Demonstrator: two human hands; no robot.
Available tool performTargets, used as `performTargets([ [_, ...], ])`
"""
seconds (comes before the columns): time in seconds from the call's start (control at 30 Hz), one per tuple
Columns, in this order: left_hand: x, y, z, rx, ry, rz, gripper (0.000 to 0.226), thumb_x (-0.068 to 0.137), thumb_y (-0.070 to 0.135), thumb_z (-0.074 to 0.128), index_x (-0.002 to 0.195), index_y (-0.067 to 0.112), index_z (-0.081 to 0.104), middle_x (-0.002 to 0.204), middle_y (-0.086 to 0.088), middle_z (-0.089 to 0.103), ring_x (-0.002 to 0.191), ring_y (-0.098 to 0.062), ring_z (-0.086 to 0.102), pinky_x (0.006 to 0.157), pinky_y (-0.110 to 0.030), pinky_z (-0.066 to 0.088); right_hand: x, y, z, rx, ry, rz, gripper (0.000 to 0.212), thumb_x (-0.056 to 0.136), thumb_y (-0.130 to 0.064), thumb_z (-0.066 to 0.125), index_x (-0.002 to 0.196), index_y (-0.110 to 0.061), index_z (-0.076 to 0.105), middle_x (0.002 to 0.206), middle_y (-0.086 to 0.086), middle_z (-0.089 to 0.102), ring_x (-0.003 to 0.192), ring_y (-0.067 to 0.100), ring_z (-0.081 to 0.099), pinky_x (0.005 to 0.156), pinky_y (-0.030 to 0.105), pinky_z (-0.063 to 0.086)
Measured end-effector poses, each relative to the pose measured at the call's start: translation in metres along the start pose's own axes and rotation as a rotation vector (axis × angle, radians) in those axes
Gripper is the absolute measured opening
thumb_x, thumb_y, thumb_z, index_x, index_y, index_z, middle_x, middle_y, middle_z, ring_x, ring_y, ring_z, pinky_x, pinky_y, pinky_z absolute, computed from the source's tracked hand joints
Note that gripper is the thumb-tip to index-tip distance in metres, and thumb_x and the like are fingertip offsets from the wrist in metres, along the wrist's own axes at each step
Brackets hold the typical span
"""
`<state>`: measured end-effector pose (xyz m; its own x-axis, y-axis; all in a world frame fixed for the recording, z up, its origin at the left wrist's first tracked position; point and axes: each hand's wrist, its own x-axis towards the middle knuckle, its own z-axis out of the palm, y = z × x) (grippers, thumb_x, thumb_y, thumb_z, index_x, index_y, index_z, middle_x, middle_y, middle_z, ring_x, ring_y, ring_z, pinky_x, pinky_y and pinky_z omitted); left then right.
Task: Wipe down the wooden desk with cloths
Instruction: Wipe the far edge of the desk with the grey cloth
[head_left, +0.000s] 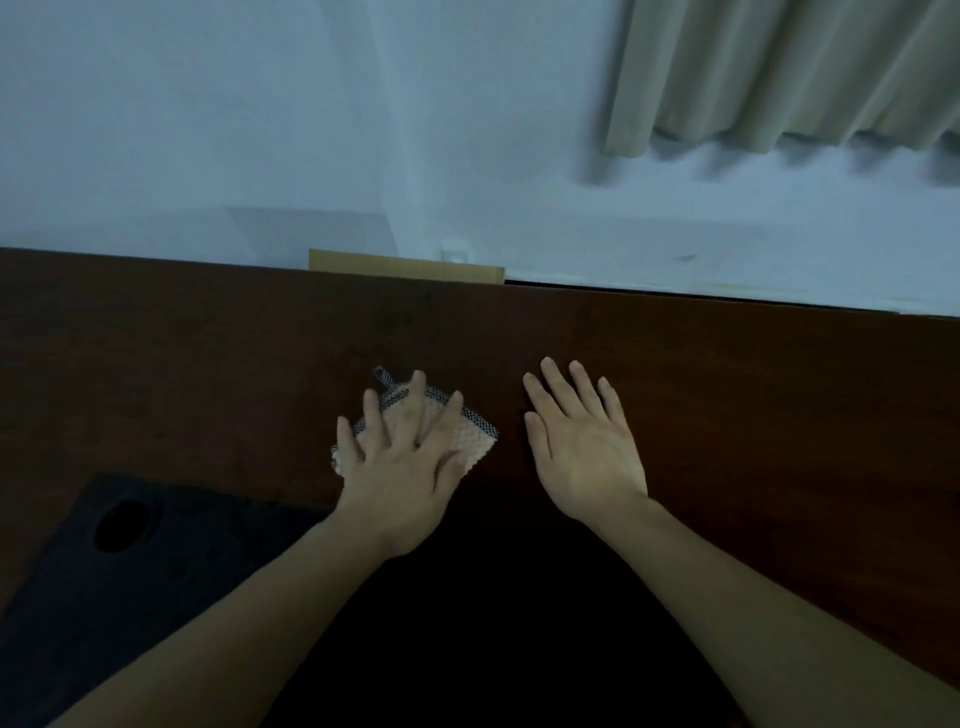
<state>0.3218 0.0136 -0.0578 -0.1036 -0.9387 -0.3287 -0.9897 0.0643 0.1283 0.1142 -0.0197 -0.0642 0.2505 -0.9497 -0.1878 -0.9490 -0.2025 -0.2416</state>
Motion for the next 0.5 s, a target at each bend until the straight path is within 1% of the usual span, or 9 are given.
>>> performTargets([
  [0.07,0.008,-0.02,-0.004,0.165,-0.006,0.22,0.06,0.094,0.066,-0.01,0.147,0.049,-0.033,0.155,0.013,-0.045,0.144,-0.025,-0.042,0.116,-0.047,-0.028,0.001,0.001,0.001,-0.004,0.0,0.004,0.056,0.108,-0.044,0.007,0.162,-0.029,0.007,0.17,-0.005,-0.004,0.156,0.02,-0.013,0.126,0.042,-0.009],
  [0.1,0.013,-0.028,-0.007,0.2,-0.032,0.298,0.06,0.092,0.068,-0.013,0.146,0.05,-0.034,0.155,0.014,-0.045,0.143,-0.02,-0.044,0.116,-0.042,-0.029,0.002,-0.001,0.001,-0.002,0.002,0.003,0.056,0.108,-0.045,0.007,0.162,-0.029,0.008,0.17,-0.005,-0.004,0.156,0.02,-0.013,0.126,0.042,-0.009],
  [0.13,0.019,-0.033,-0.007,0.198,-0.053,0.341,0.061,0.091,0.07,-0.013,0.146,0.051,-0.033,0.156,0.016,-0.043,0.144,-0.016,-0.043,0.116,-0.038,-0.029,0.003,0.0,0.002,0.0,0.002,0.002,0.056,0.108,-0.045,0.008,0.162,-0.03,0.008,0.17,-0.005,-0.004,0.156,0.02,-0.013,0.125,0.043,-0.009],
  [0.17,0.026,-0.035,-0.008,0.181,-0.052,0.343,0.062,0.09,0.071,-0.01,0.146,0.053,-0.03,0.158,0.016,-0.04,0.145,-0.015,-0.041,0.117,-0.036,-0.028,0.003,0.0,0.002,0.004,-0.002,0.001,0.056,0.108,-0.045,0.008,0.162,-0.03,0.008,0.17,-0.005,-0.004,0.156,0.021,-0.013,0.125,0.043,-0.009],
  [0.2,0.033,-0.034,-0.007,0.159,-0.029,0.31,0.064,0.089,0.072,-0.008,0.148,0.053,-0.027,0.161,0.015,-0.036,0.147,-0.016,-0.038,0.118,-0.036,-0.027,0.004,0.0,0.002,0.008,-0.003,-0.001,0.056,0.108,-0.045,0.009,0.162,-0.03,0.008,0.17,-0.005,-0.004,0.156,0.021,-0.013,0.125,0.044,-0.009],
  [0.27,0.051,-0.029,-0.006,0.108,0.042,0.167,0.072,0.087,0.073,-0.007,0.154,0.049,-0.021,0.165,0.01,-0.027,0.151,-0.021,-0.03,0.121,-0.043,-0.02,0.004,-0.001,0.003,0.002,0.009,-0.007,0.055,0.108,-0.044,0.009,0.162,-0.03,0.008,0.17,-0.004,-0.003,0.156,0.022,-0.013,0.125,0.044,-0.009],
  [0.37,0.073,-0.02,-0.01,0.057,0.088,-0.024,0.072,0.094,0.071,0.001,0.157,0.042,-0.017,0.168,0.004,-0.022,0.153,-0.029,-0.023,0.123,-0.054,-0.013,0.004,-0.004,0.004,-0.018,0.012,-0.003,0.055,0.108,-0.043,0.009,0.162,-0.033,0.006,0.171,-0.004,-0.003,0.156,0.023,-0.014,0.126,0.045,-0.008],
  [0.43,0.079,-0.017,-0.015,0.047,0.08,-0.051,0.069,0.098,0.067,0.006,0.157,0.042,-0.019,0.168,0.001,-0.023,0.152,-0.034,-0.024,0.122,-0.058,-0.013,0.003,-0.005,0.004,-0.033,0.011,0.01,0.055,0.108,-0.043,0.01,0.162,-0.034,0.005,0.17,-0.005,-0.004,0.156,0.023,-0.014,0.126,0.045,-0.007],
  [0.5,0.074,-0.019,-0.017,0.044,0.062,-0.009,0.065,0.101,0.063,0.009,0.156,0.044,-0.021,0.167,-0.002,-0.026,0.151,-0.037,-0.026,0.121,-0.06,-0.014,0.003,-0.007,0.004,-0.039,0.018,0.02,0.054,0.108,-0.043,0.011,0.162,-0.036,0.005,0.17,-0.006,-0.003,0.156,0.022,-0.013,0.126,0.044,-0.007],
])
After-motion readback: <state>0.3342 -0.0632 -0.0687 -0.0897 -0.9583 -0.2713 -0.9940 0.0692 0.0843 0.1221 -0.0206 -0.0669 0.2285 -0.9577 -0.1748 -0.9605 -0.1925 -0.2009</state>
